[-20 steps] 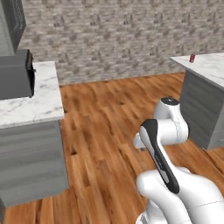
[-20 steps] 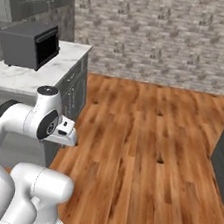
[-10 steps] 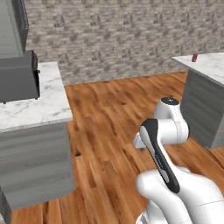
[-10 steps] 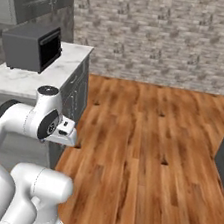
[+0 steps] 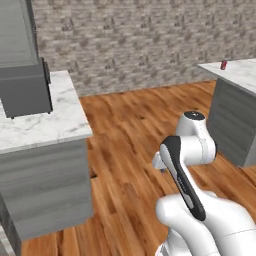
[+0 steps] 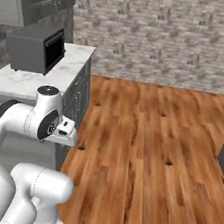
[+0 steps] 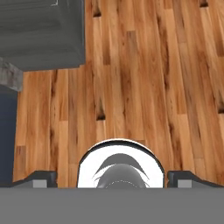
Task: Four empty soda cans are scattered around the kitchen. Gather all the cans and cluster them next to the stove for recycling.
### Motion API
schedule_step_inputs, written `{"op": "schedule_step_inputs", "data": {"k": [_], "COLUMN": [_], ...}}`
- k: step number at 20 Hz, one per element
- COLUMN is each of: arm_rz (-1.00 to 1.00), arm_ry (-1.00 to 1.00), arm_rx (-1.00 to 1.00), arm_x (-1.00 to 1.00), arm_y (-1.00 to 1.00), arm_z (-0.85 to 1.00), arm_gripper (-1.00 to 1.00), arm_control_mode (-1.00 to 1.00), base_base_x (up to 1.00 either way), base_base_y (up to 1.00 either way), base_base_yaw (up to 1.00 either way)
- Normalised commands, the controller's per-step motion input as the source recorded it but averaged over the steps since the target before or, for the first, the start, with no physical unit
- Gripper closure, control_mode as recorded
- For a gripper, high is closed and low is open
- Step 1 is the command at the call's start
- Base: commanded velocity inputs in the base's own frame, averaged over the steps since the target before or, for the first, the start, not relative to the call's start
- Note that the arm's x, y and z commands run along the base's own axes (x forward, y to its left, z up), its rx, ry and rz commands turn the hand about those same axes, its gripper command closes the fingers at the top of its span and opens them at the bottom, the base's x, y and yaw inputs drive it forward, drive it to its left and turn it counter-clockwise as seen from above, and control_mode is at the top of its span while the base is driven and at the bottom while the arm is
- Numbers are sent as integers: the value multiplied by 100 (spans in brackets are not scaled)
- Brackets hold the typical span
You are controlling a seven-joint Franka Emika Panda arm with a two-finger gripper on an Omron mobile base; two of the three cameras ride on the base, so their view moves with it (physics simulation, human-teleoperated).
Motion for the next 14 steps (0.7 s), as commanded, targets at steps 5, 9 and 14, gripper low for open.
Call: {"op": "schedule_step_inputs", "data": {"k": [5,9,14], "arm_rz": [0,0,0], "arm_ry": [0,0,0], "arm_rx": [0,0,0], "arm_x": [0,0,0], "arm_y": [0,0,0], "arm_z": [0,0,0], "arm_gripper": [-100,-100,-100], "arm_control_mode": [100,100,100], "base_base_x": [11,15,9], "base_base_y": [42,44,41], "base_base_yaw": [-6,-7,-7]}}
